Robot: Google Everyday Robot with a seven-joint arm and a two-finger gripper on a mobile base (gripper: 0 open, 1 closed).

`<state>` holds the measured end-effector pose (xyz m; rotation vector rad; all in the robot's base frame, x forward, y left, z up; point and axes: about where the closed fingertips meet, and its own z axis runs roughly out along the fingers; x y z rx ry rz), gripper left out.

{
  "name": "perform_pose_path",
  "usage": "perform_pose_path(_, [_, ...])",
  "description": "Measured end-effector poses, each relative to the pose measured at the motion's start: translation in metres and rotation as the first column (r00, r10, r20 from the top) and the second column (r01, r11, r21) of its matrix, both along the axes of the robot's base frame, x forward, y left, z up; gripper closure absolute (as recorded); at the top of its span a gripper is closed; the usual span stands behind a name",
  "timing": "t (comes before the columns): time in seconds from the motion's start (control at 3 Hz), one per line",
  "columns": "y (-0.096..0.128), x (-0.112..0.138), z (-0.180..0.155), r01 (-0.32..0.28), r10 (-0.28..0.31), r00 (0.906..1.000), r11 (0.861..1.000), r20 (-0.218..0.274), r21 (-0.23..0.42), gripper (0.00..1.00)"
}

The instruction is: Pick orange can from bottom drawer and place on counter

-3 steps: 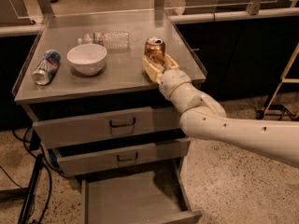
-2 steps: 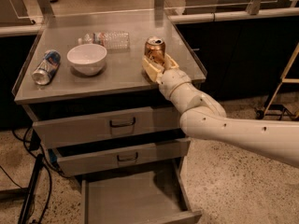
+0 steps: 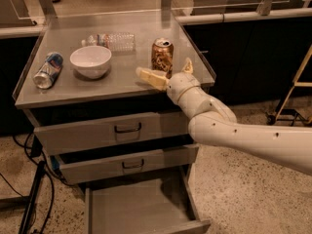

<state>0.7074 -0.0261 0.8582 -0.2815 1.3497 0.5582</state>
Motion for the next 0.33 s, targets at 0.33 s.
perform_pose_path(0.33, [0.0000,0.0000,0.0000,0.000,0.000,1.0000,1.000,0.000,0.000,0.00])
